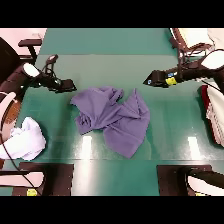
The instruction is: Fold the shirts.
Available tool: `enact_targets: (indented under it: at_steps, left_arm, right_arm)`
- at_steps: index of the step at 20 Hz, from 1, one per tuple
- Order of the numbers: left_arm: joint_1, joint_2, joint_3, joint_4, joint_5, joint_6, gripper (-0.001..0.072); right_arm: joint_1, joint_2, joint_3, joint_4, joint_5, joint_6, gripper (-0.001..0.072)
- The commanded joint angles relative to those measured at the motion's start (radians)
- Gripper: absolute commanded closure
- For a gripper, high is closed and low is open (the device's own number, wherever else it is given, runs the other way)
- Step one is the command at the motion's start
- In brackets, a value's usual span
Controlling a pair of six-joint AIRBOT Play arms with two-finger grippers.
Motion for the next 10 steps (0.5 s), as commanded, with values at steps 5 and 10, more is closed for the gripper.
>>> enact_targets:
  at_steps: [5,10]
  left_arm:
    - [-0.027,-0.114,0.002,-0.118,0.0,0.108,0.0186]
    - [-0.032,-0.11,0.028,-0.12,-0.011,0.107,0.068]
  right_arm:
    - [-0.024,0.02,-0.002,-0.001,-0.006,0.001,0.0264]
    - [-0.056,0.016,-0.002,-0.01,-0.003,0.001,0.0264]
